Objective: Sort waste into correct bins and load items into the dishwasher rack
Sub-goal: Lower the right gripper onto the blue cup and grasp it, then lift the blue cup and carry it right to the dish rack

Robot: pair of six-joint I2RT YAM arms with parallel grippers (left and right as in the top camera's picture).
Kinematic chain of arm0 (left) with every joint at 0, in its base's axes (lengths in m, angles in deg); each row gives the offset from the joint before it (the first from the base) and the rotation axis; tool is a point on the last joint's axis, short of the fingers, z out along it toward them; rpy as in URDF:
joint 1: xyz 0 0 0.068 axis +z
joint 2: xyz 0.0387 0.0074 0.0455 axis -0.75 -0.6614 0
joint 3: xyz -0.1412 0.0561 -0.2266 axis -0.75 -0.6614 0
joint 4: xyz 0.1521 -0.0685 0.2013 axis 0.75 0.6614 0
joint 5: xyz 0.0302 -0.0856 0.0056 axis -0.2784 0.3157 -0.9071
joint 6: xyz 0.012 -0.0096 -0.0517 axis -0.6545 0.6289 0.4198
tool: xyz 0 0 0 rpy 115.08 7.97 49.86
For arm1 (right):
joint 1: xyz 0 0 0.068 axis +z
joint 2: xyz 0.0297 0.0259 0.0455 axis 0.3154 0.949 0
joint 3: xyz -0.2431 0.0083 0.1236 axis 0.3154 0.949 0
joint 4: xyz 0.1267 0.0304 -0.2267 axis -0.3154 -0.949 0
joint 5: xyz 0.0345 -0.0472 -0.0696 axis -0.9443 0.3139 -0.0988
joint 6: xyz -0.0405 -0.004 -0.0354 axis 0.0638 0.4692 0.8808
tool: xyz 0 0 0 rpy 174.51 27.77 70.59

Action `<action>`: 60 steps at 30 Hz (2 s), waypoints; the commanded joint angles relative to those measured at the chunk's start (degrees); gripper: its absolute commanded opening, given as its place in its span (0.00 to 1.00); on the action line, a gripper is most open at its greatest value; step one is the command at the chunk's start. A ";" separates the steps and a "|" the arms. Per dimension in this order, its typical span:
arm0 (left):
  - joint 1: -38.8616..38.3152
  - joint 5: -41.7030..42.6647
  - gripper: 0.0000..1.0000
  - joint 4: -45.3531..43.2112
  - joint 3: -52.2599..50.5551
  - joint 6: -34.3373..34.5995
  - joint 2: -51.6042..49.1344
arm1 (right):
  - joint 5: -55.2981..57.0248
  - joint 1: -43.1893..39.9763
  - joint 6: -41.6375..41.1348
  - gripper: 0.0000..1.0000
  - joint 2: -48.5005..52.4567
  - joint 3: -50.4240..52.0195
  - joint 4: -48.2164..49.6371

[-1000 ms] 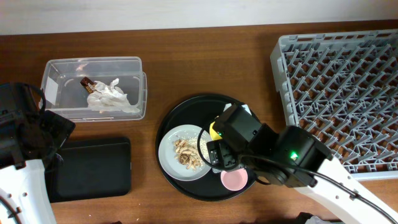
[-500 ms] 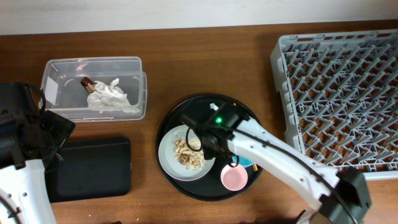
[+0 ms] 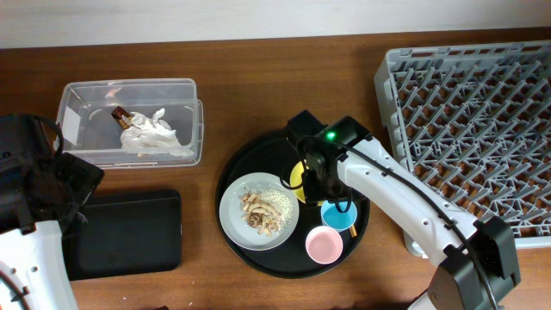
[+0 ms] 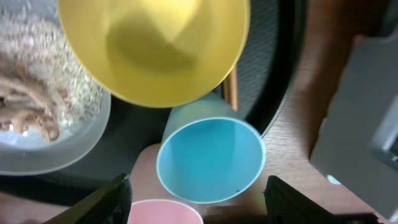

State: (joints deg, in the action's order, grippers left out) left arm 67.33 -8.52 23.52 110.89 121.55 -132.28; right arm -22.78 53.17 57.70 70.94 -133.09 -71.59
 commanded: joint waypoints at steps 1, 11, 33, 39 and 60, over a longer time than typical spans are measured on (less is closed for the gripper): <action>0.28 0.00 0.99 0.07 -0.11 0.52 0.76 | -3.52 -0.11 2.03 0.70 -0.11 2.91 1.79; 0.28 0.00 0.99 0.09 -0.13 0.50 0.76 | -6.27 -1.07 2.03 0.61 -0.11 8.33 6.49; 0.28 0.00 0.99 0.09 -0.13 0.50 0.76 | -7.37 -1.11 1.03 0.18 -0.24 12.33 10.78; 0.28 0.00 0.99 0.09 -0.13 0.50 0.76 | -8.44 -1.11 1.25 0.04 -0.28 10.91 9.77; 0.28 0.00 0.99 0.09 -0.13 0.52 0.76 | -5.44 -14.75 13.86 0.04 -2.73 -33.05 -15.63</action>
State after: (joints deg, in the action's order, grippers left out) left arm 67.33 -8.48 23.52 110.89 121.53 -132.28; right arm -30.06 44.78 67.01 69.52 -159.47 -86.48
